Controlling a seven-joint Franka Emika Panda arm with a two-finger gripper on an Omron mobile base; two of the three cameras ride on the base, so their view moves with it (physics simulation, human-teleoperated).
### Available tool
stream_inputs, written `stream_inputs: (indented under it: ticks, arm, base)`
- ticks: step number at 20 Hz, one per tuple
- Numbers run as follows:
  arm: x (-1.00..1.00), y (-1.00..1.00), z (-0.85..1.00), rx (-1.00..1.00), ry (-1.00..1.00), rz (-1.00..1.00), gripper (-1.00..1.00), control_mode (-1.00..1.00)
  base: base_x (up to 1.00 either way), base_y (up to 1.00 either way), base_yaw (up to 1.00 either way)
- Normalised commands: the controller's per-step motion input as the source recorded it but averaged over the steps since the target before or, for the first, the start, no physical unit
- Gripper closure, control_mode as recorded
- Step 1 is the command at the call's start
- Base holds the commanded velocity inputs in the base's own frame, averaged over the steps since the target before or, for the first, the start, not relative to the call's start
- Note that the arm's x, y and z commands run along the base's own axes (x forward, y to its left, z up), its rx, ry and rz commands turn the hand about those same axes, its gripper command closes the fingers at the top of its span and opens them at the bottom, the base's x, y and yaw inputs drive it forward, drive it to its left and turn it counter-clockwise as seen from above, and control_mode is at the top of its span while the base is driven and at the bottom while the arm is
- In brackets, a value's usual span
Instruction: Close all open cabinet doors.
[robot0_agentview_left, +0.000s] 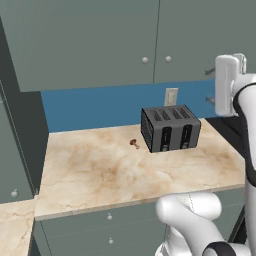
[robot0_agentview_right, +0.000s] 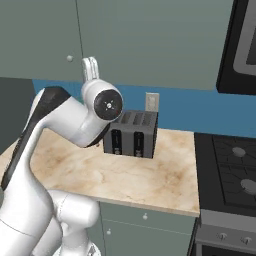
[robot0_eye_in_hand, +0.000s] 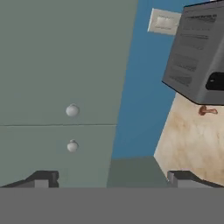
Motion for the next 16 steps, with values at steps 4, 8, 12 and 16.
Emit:
stream_inputs:
  ticks: [4, 8, 12, 16]
  arm:
    - [-0.61, 0.06, -0.02, -0.27, -0.04, 0.00, -1.00, -1.00]
    - [-0.60, 0.19, -0.09, -0.41, -0.05, 0.00, -1.00, -1.00]
    - [-0.53, 0.24, -0.07, -0.50, -0.01, 0.01, -1.00, -1.00]
    - [-0.48, 0.29, -0.09, -0.55, 0.03, 0.13, -1.00, -1.00]
  base:
    - [0.00, 0.00, 0.00]
    - [0.00, 0.00, 0.00]
    - [0.00, 0.00, 0.00]
    - [0.00, 0.00, 0.00]
